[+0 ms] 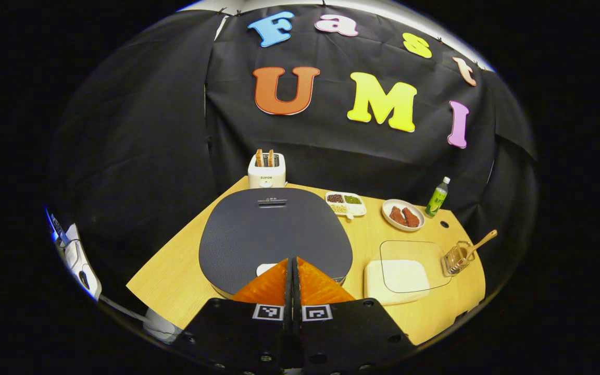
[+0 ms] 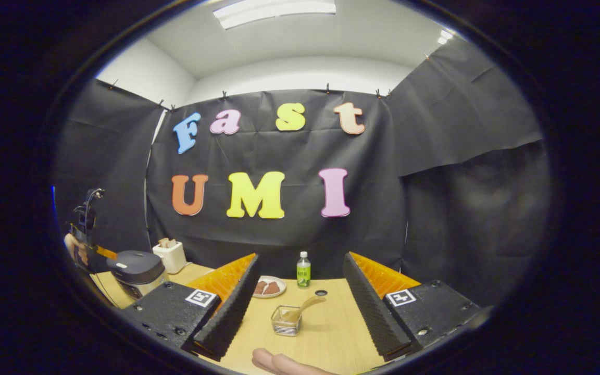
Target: Close the left gripper, press the button to open the rice cooker; take a wooden spoon from the chopstick holder with the right hand, scoop a spoonful of rice and pour it into the rice cooker, then put the wooden spoon back into the chopstick holder.
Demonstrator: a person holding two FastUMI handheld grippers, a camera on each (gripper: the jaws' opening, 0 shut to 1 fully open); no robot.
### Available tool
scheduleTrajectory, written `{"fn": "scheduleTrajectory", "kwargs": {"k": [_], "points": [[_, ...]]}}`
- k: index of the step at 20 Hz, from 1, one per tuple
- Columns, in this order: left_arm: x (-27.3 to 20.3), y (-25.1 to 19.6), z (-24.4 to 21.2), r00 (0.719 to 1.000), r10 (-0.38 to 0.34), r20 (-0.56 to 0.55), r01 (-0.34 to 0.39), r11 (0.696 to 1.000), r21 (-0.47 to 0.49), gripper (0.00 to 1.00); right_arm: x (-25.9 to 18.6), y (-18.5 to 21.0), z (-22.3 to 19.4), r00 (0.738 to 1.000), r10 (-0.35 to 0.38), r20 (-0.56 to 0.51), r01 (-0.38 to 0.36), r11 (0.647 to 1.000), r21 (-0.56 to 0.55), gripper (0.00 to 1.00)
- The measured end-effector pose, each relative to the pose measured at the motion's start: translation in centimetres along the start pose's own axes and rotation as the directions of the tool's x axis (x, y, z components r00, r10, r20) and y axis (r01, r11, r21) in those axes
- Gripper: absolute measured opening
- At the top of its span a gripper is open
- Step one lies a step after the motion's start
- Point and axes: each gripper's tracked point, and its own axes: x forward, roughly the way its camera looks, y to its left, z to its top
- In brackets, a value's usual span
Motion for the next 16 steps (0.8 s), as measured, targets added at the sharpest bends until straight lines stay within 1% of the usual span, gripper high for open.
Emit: {"fn": "scheduleTrajectory", "kwargs": {"k": [2,5,6,7,8,10,11,12,13,16], "points": [[0.6,0.3,-0.2,1.0,0.015,-0.012,-0.015,1.0,0.002,0.0,0.0,0.2,-0.2,1.0,0.007,0.005,-0.007,1.0,0.024,1.0],[1.8,0.6,-0.7,0.999,0.014,-0.03,-0.015,0.999,-0.035,0.0,0.3,0.3,-0.9,1.0,0.015,0.0,-0.015,0.999,0.04,1.0],[1.9,0.3,-1.4,0.999,0.002,-0.053,-0.004,0.999,-0.052,0.0,0.3,0.3,-1.1,1.0,0.013,0.001,-0.013,0.999,0.038,1.0],[1.9,0.3,-1.1,0.999,-0.005,-0.038,0.003,0.998,-0.055,0.0,0.4,0.2,-1.2,1.0,0.009,0.004,-0.009,0.999,0.033,1.0],[2.0,0.3,-1.5,0.998,-0.013,-0.057,0.01,0.998,-0.058,0.0,0.5,0.1,-1.4,1.0,0.005,0.007,-0.005,1.0,0.027,1.0],[1.9,0.1,-2.2,0.997,-0.032,-0.075,0.024,0.995,-0.095,0.0,0.4,0.3,-1.6,1.0,0.005,0.01,-0.006,1.0,0.027,1.0],[2.2,0.1,-2.3,0.997,-0.028,-0.066,0.022,0.996,-0.088,0.0,0.4,0.5,-1.9,1.0,0.008,0.004,-0.008,0.999,0.034,1.0],[2.1,0.2,-2.3,0.999,-0.017,-0.045,0.015,0.998,-0.055,0.0,0.5,0.8,-1.9,1.0,0.014,0.0,-0.014,0.999,0.043,1.0],[2.1,0.4,-2.5,0.999,-0.007,-0.05,0.005,0.999,-0.048,0.0,0.6,1.1,-2.0,1.0,0.017,-0.006,-0.017,0.999,0.052,1.0],[2.0,0.2,-2.2,0.998,0.011,-0.058,-0.015,0.997,-0.075,0.0,0.7,1.4,-2.4,1.0,0.014,-0.027,-0.012,0.998,0.063,1.0]]}}
